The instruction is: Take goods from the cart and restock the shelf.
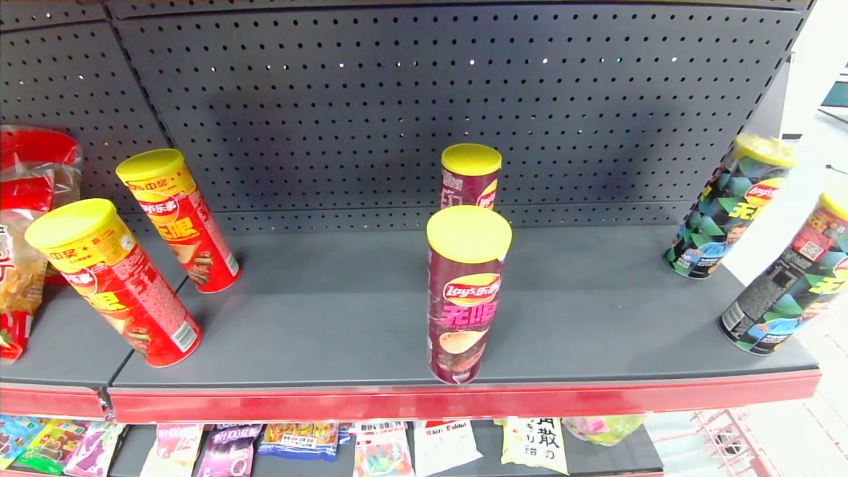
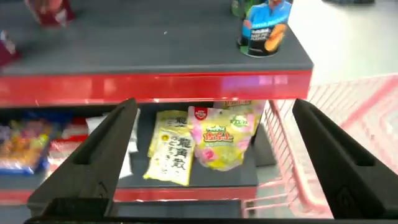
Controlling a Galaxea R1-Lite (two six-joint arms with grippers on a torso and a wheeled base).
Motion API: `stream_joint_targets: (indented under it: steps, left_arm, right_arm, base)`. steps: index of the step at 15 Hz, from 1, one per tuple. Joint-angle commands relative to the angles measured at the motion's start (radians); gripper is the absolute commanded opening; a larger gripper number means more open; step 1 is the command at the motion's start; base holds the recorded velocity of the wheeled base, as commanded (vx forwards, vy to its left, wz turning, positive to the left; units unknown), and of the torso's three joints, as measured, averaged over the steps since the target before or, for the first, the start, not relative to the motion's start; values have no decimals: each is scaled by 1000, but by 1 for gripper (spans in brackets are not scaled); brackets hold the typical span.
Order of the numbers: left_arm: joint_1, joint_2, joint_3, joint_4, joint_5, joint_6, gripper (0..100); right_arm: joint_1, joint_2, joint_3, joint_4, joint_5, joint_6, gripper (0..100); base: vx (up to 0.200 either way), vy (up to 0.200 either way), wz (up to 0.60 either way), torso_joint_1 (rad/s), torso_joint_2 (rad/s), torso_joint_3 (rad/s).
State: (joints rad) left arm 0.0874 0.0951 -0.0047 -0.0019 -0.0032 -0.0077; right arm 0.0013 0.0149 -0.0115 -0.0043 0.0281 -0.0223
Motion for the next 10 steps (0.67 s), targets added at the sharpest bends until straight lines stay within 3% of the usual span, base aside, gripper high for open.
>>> stream_joint_targets:
  steps: [1,2,10]
  left_arm:
    - [0,2,0,0,0,0,100]
    - [0,0,0,0,0,0,100]
    - [0,2,0,0,0,0,100]
  right_arm:
    - [0,-13,11,1,18,2,100]
    - [0,-13,11,-2,19,55,100]
    - [0,-13,11,3,3,25,100]
  base:
    - [0,0,0,0,0,0]
    - [0,0,0,0,0,0]
    - [0,0,0,0,0,0]
